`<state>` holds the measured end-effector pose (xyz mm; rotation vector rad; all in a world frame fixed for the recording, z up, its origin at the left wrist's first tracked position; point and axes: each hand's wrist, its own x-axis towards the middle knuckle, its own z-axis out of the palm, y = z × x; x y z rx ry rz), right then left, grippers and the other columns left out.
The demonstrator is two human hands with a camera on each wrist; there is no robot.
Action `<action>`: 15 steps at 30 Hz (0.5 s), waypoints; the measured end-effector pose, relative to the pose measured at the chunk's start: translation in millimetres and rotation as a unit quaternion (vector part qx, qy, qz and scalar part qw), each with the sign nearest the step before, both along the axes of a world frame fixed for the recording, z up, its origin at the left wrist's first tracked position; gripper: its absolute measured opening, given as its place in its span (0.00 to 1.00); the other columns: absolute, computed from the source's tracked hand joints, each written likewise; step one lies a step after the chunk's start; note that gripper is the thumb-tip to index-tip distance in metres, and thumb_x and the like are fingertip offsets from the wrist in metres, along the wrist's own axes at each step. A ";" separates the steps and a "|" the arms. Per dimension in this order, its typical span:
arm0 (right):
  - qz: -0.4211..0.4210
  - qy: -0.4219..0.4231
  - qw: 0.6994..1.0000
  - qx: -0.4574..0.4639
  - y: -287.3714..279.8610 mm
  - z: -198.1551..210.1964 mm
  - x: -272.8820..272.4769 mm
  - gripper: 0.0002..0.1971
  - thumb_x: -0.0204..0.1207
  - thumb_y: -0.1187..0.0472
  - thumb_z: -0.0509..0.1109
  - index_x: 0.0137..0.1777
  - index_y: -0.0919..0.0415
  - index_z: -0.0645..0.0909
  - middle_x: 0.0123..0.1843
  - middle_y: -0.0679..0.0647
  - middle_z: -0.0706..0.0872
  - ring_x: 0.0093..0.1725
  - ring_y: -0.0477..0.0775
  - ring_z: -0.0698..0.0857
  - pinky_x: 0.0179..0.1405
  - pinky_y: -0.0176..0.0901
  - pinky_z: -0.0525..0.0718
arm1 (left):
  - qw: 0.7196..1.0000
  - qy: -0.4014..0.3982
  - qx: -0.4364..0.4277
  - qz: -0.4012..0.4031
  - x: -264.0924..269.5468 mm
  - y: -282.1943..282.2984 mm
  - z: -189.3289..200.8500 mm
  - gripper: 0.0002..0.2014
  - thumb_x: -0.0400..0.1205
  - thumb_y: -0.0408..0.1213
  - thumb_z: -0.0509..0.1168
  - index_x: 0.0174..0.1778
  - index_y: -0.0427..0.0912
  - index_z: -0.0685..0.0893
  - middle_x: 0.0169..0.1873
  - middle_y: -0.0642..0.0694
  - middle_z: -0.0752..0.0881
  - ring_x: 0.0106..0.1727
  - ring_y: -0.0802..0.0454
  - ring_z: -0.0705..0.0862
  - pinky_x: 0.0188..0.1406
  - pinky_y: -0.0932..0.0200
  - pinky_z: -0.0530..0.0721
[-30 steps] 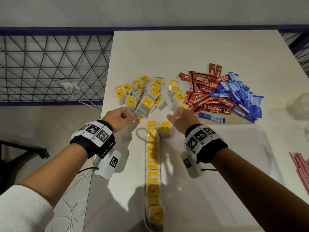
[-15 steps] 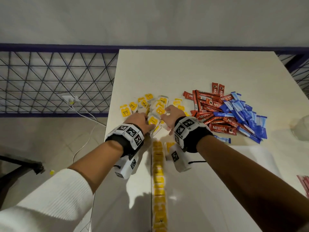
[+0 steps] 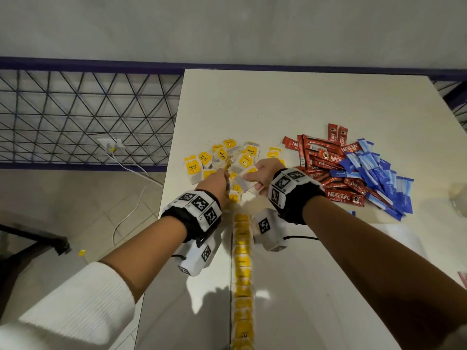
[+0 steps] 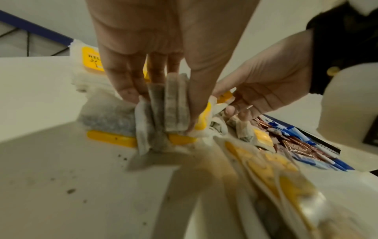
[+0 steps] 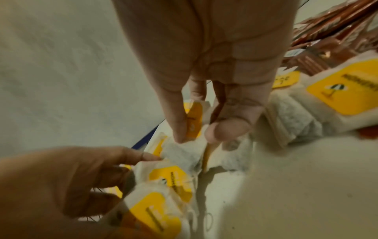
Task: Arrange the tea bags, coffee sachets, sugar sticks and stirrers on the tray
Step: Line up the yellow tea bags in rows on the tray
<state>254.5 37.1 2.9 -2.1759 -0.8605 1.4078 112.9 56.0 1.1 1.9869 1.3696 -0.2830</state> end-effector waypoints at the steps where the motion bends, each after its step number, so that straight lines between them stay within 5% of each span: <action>1: -0.015 0.016 1.000 0.010 -2.1 1.1 2.8 0.14 0.70 0.62 0.76 0.52 0.60 0.76 0.40 0.59 0.77 0.31 0.52 0.74 0.31 0.43 0.73 | 1.000 0.011 0.006 -0.009 -2.3 0.3 1.4 0.28 0.77 0.33 0.69 0.72 0.40 0.69 0.64 0.40 0.78 0.64 0.42 0.78 0.63 0.51 0.77; 3: -0.039 0.041 0.998 0.031 -7.6 3.9 8.6 0.11 0.71 0.64 0.75 0.43 0.59 0.73 0.34 0.58 0.76 0.26 0.52 0.74 0.25 0.41 0.71 | 0.998 0.042 0.023 -0.045 -6.8 2.4 6.7 0.21 0.77 0.37 0.69 0.66 0.36 0.77 0.61 0.38 0.80 0.63 0.41 0.79 0.60 0.53 0.77; 7: -0.035 0.033 0.995 0.089 -18.6 19.2 13.7 0.09 0.73 0.63 0.74 0.39 0.60 0.75 0.31 0.55 0.78 0.28 0.52 0.78 0.23 0.41 0.79 | 0.998 -0.002 0.063 -0.019 -16.8 2.4 18.0 0.09 0.78 0.40 0.69 0.42 0.37 0.81 0.38 0.42 0.77 0.48 0.46 0.77 0.42 0.61 0.69; 9: -0.018 0.022 0.994 0.106 -25.9 29.0 15.6 0.10 0.73 0.63 0.73 0.36 0.57 0.74 0.34 0.53 0.79 0.30 0.50 0.81 0.23 0.36 0.81 | 0.994 -0.083 0.055 0.050 -23.9 2.2 20.0 0.09 0.77 0.40 0.70 0.48 0.39 0.82 0.41 0.44 0.78 0.45 0.50 0.76 0.37 0.64 0.69; 11: 0.001 0.028 0.992 0.124 -34.5 38.5 16.6 0.08 0.73 0.64 0.73 0.38 0.57 0.75 0.37 0.53 0.81 0.34 0.52 0.84 0.27 0.36 0.82 | 0.980 -0.163 0.023 0.111 -32.1 4.1 20.2 0.15 0.76 0.40 0.72 0.55 0.38 0.83 0.44 0.44 0.81 0.48 0.48 0.79 0.45 0.64 0.73; 13: 0.007 0.053 0.989 0.138 -44.4 51.3 15.0 0.05 0.74 0.65 0.72 0.43 0.59 0.76 0.40 0.55 0.83 0.35 0.53 0.87 0.30 0.38 0.83 | 0.950 -0.256 -0.031 0.174 -39.1 5.2 18.9 0.15 0.73 0.39 0.75 0.52 0.40 0.82 0.48 0.39 0.85 0.53 0.44 0.82 0.57 0.54 0.78; 15: 0.019 0.083 0.986 0.141 -52.7 61.3 10.9 0.08 0.75 0.65 0.71 0.52 0.64 0.78 0.41 0.59 0.85 0.31 0.52 0.86 0.34 0.44 0.85 | 0.884 -0.368 -0.114 0.265 -42.8 1.9 22.1 0.10 0.75 0.31 0.72 0.49 0.43 0.80 0.46 0.40 0.85 0.52 0.42 0.83 0.54 0.48 0.82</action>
